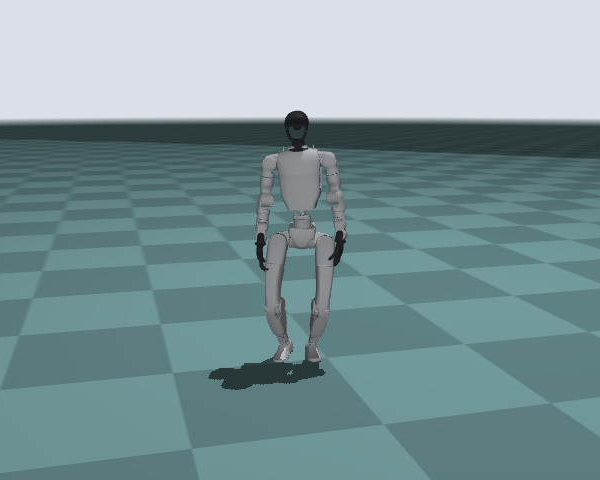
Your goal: Run
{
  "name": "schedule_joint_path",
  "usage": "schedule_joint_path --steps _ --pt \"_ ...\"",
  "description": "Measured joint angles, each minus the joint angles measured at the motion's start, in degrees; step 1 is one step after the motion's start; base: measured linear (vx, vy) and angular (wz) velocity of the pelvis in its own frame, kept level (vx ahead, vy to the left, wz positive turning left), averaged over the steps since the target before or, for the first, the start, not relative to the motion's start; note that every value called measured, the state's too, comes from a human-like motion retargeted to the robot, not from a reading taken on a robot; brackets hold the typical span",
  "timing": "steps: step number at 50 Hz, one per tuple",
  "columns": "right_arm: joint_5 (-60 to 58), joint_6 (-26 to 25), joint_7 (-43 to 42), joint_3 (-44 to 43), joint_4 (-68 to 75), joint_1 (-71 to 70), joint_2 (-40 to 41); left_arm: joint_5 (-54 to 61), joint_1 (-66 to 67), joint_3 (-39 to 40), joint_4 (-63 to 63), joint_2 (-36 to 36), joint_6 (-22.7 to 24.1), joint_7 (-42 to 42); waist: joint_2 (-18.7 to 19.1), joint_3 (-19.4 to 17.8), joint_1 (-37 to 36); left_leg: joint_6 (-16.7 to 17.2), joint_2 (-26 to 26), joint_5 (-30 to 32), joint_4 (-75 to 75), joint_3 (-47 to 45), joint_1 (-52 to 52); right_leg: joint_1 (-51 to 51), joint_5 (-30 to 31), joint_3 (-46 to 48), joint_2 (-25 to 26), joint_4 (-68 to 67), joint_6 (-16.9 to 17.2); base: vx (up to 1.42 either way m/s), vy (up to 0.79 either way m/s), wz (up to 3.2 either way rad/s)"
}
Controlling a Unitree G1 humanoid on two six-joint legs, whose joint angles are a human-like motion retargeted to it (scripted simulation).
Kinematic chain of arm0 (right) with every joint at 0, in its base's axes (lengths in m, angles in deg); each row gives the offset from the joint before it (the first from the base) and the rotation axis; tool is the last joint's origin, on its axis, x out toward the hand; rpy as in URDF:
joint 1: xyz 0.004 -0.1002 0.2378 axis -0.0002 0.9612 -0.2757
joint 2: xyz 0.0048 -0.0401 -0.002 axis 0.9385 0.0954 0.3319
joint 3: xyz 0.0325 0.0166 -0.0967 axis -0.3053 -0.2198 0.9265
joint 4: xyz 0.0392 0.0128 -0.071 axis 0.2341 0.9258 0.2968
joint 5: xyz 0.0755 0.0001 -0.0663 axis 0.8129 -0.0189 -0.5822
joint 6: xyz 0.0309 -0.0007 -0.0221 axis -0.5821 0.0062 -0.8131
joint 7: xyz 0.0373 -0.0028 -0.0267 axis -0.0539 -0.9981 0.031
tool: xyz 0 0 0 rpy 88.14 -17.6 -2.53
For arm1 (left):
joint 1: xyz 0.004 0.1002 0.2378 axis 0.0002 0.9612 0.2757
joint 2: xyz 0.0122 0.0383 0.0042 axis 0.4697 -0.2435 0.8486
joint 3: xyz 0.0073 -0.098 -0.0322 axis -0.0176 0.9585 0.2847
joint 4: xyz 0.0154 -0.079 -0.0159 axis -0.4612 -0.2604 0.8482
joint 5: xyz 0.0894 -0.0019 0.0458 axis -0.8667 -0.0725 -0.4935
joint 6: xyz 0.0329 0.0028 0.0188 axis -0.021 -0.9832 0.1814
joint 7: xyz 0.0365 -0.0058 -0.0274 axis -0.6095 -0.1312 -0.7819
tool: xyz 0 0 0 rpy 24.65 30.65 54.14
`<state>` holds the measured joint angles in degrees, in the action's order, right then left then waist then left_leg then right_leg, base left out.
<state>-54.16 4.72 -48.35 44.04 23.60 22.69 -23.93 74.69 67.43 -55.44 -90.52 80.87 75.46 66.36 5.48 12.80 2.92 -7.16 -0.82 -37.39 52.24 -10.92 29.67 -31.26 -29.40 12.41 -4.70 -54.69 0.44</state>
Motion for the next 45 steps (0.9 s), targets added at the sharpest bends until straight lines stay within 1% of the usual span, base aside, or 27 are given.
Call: schedule_joint_path --steps 5,7,10,13,16,20,23,25,27,28,30,32,33,35,36,37,38,40,42,45 --pt "0.31 -0.13 0.22 -1.03 -0.89 0.40 -0.33 -0.46 -0.63 0.64 0.76 -0.16 -0.10 0.69 -1.47 -0.23 -0.39 -0.10 2.15 0.53 0.54 0.66 -0.02 -1.52 0.24 -0.57 -2.51 -5.22 0.20 -0.02 0.07 0.45" --pt "0.64 -0.32 0.55 -1.68 -1.39 0.40 -0.50 -0.64 -1.50 1.05 1.00 0.10 -0.25 1.22 -2.60 -0.15 -0.19 -0.19 4.20 1.60 -1.53 1.32 -0.71 -2.36 0.63 -1.46 -3.84 -7.23 0.47 -0.02 0.07 0.79" --pt "1.05 -0.34 0.97 -2.38 -2.16 0.74 -0.39 -0.87 -2.57 1.52 1.30 0.69 -0.42 1.64 -4.21 -0.44 0.15 0.04 6.74 2.87 -2.31 2.93 -0.71 -4.06 0.73 -3.65 -4.80 -11.02 0.95 -0.03 0.05 1.05" --pt "1.41 -0.44 1.21 -2.92 -2.94 1.24 0.10 -1.05 -3.44 1.99 1.31 1.70 -0.50 1.81 -5.66 -0.56 0.27 0.79 8.96 4.33 -2.23 5.66 0.27 -5.52 0.80 -6.20 -4.16 -13.22 1.52 -0.02 0.01 1.36" --pt "1.72 -0.55 1.25 -3.10 -3.72 1.85 0.79 -0.84 -3.81 2.51 0.91 2.77 -0.57 1.68 -6.52 -0.23 -0.11 2.34 10.54 5.97 -1.61 9.46 2.25 -6.38 1.80 -8.70 -1.59 -12.47 2.53 0.00 -0.04 1.67" --pt "2.00 -0.93 1.17 -3.19 -4.76 3.05 1.77 -0.23 -4.56 2.99 0.86 3.94 -0.35 1.51 -7.36 0.85 -1.82 5.56 12.26 8.53 -1.33 15.17 5.86 -6.32 3.27 -10.62 2.09 -7.88 3.62 0.03 -0.09 2.09" --pt "1.77 -1.01 1.11 -2.89 -5.34 4.08 2.25 0.40 -6.01 2.90 1.65 4.88 0.14 0.94 -8.31 1.72 -4.47 8.79 12.85 11.68 -1.13 17.42 9.72 -5.90 3.35 -7.82 1.67 -4.03 3.02 0.05 -0.11 2.52" --pt "1.43 -1.00 1.01 -2.53 -5.59 4.70 2.37 0.69 -7.12 2.59 2.42 5.55 0.52 0.55 -9.24 2.29 -6.51 9.93 11.71 13.97 -0.56 16.01 13.02 -5.61 3.14 -4.13 -0.01 -1.69 2.61 0.05 -0.09 2.96" --pt "0.86 -0.85 0.56 -1.75 -5.77 5.46 2.22 0.43 -7.79 2.16 3.20 6.03 0.98 0.00 -10.29 2.22 -8.61 8.87 8.78 14.16 1.72 11.62 16.55 -5.53 2.25 0.24 -2.55 -1.55 2.44 0.05 -0.05 3.29" --pt "0.42 -0.74 0.28 -1.67 -5.95 5.53 2.13 0.14 -8.49 1.76 3.47 6.53 1.08 -0.26 -10.96 2.95 -9.58 8.35 7.16 14.52 1.24 9.67 18.15 -4.99 2.26 2.87 -3.39 0.62 2.32 0.08 -0.03 3.35" --pt "-0.24 -0.50 -0.35 -0.75 -6.14 6.08 1.90 -0.50 -8.54 1.33 3.69 6.95 1.32 -0.81 -11.75 2.86 -11.89 7.57 3.94 14.58 4.03 5.54 21.24 -5.12 1.61 7.19 -5.92 -0.95 2.21 0.06 0.01 3.26" --pt "-0.86 -0.01 -1.56 -0.91 -6.66 5.72 1.63 -1.58 -9.42 0.78 3.38 7.77 1.41 -1.45 -13.04 3.96 -13.41 7.21 2.05 15.61 2.19 2.52 22.48 -2.99 1.89 11.92 -7.03 2.59 2.25 0.14 0.05 3.18" --pt "-0.94 0.19 -2.02 -0.70 -6.93 5.79 1.60 -2.01 -9.05 0.68 3.18 7.94 1.43 -1.70 -13.20 3.93 -14.39 7.05 0.78 15.83 3.70 1.04 23.56 -3.04 1.82 13.58 -8.13 0.93 2.24 0.12 0.09 3.01" --pt "-0.94 0.76 -3.50 -1.19 -7.82 5.14 1.39 -3.50 -9.40 0.36 2.34 8.51 1.48 -2.24 -14.33 4.23 -15.16 6.92 0.64 17.19 1.27 -1.20 22.99 -0.39 2.22 17.21 -9.20 2.99 2.51 0.17 0.10 2.93" --pt "-0.91 1.06 -4.08 -1.21 -8.26 5.03 1.43 -3.95 -8.89 0.24 1.98 8.64 1.43 -2.44 -14.34 4.25 -15.82 6.77 -0.02 17.41 2.70 -2.00 23.74 -0.39 2.50 18.30 -10.14 0.99 2.57 0.16 0.13 2.67" --pt "-0.86 1.38 -4.79 -1.37 -8.84 4.79 1.42 -4.55 -8.60 0.12 1.53 8.79 1.40 -2.64 -14.55 4.13 -16.20 6.66 -0.04 17.79 3.00 -2.69 23.76 0.13 2.76 19.30 -11.06 -0.31 2.75 0.17 0.14 2.54" --pt "-0.77 1.74 -5.74 -1.80 -9.67 4.30 1.29 -5.43 -8.76 -0.01 0.92 8.97 1.40 -2.84 -15.15 3.72 -16.02 6.61 1.25 18.48 1.07 -3.18 22.31 1.67 3.01 20.15 -11.92 -0.20 3.15 0.21 0.13 2.51" --pt "-0.69 2.49 -6.93 -2.17 -11.16 3.79 1.27 -6.52 -8.04 -0.34 0.11 9.12 1.29 -3.14 -15.44 3.43 -16.31 6.12 2.13 18.60 1.99 -3.64 22.18 2.35 4.03 20.92 -13.79 -3.67 3.44 0.19 0.14 2.23" --pt "-0.85 2.94 -7.79 -2.51 -13.29 3.21 1.03 -7.84 -7.82 -0.57 -0.69 9.12 1.26 -3.19 -16.58 2.09 -15.50 5.38 5.48 19.15 -0.65 -4.16 19.21 3.75 5.87 20.69 -17.39 -7.66 3.90 0.19 0.14 1.95" --pt "-1.38 3.38 -7.79 -2.42 -16.27 2.62 0.81 -9.30 -7.05 -1.11 -1.26 8.95 1.09 -3.10 -17.76 0.39 -14.07 4.21 9.37 19.59 -2.38 -4.62 16.34 4.06 9.24 19.49 -23.06 -15.23 3.16 0.14 0.12 1.41"
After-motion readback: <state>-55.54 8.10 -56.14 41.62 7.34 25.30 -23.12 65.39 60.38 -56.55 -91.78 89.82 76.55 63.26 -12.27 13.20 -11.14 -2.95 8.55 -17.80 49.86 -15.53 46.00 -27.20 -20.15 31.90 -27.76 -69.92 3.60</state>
